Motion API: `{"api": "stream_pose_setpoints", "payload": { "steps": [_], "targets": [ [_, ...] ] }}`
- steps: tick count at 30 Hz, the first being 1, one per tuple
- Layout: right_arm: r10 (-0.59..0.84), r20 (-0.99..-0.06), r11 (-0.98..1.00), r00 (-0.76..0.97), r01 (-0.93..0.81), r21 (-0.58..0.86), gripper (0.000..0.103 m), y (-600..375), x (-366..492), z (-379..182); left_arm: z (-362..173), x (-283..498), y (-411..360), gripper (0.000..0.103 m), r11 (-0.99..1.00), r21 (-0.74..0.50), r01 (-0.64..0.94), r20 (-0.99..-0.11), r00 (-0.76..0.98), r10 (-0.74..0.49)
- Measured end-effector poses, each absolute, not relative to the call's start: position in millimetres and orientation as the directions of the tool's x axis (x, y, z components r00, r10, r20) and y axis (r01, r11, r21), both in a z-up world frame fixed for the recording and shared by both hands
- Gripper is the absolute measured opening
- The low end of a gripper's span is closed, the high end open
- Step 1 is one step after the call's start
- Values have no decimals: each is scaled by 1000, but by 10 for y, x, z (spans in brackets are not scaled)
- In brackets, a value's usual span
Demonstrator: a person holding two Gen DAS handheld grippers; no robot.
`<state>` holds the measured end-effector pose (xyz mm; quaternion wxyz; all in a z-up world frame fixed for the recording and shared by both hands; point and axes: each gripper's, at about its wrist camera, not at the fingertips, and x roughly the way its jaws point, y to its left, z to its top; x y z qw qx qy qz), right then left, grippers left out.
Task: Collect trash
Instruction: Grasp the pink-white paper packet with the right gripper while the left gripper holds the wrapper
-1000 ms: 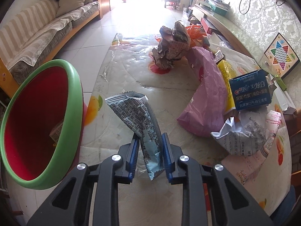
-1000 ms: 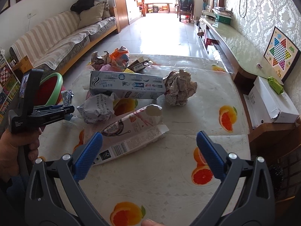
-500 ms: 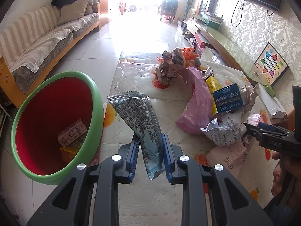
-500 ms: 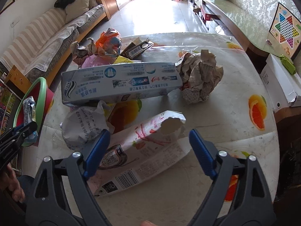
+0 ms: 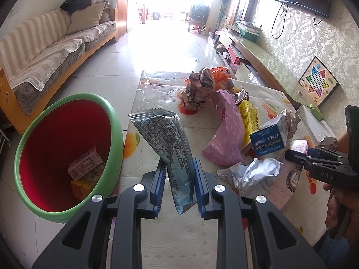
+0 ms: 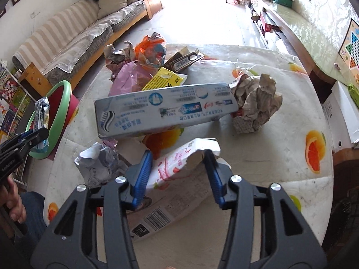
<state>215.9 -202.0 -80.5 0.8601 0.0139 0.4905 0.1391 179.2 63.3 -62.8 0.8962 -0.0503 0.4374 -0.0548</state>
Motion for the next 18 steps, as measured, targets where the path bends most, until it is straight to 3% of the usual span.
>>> {"api": "stream_pose_setpoints", "payload": {
  "steps": [2, 3, 5, 18],
  "targets": [
    [255, -834, 958, 490, -246, 148, 42, -2033, 2109, -745, -614, 1777, 618, 22, 988, -140, 58, -775, 615, -146],
    [260, -830, 956, 494, -251, 150, 35, -2049, 2085, -706, -607, 1772, 608, 22, 988, -140, 61, -773, 617, -148],
    [265, -820, 954, 508, -260, 148, 29, -2085, 2031, -630, -601, 1764, 589, 22, 988, -141, 65, -772, 617, -150],
    [276, -790, 941, 548, -320, 107, 16, -2083, 1875, -304, -438, 1739, 505, 22, 988, -130, 84, -750, 644, -153]
  ]
}}
